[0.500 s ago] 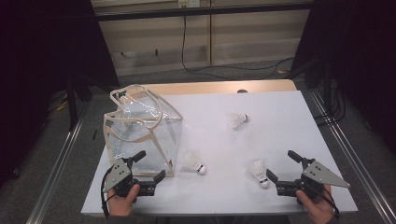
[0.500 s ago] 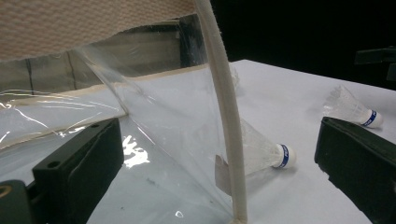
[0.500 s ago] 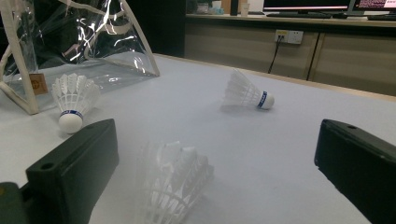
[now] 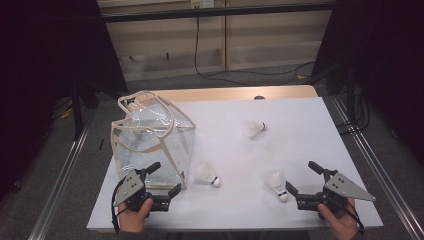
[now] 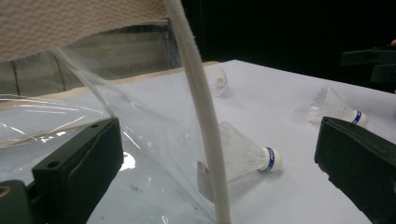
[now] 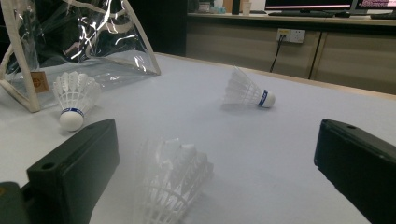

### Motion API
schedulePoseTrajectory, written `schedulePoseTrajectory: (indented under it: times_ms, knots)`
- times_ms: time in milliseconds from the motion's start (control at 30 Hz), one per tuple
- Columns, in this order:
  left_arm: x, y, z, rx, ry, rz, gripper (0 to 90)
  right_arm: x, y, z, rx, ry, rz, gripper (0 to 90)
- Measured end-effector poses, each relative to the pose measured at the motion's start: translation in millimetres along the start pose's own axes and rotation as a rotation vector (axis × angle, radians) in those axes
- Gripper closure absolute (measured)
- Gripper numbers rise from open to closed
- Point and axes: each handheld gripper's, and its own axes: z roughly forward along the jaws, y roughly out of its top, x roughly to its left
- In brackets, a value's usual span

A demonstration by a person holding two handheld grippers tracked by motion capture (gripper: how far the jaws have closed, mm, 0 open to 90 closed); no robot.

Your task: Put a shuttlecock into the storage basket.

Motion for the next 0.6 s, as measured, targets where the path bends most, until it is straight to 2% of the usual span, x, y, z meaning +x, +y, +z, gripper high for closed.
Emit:
schedulePoseTrajectory:
  times_ms: [267, 600]
  knots:
    - [-4.7, 2.0, -0.6, -0.014, -0.017, -0.004, 1.4, 2.6, 0.4, 3.6, 0.005, 0.019, -0.007, 0.0]
    - [-12.8, 2.1, 1.1, -0.003, -0.06, -0.004, 1.5, 4.3, 1.2, 7.3, 0.004, 0.03, -0.01, 0.0]
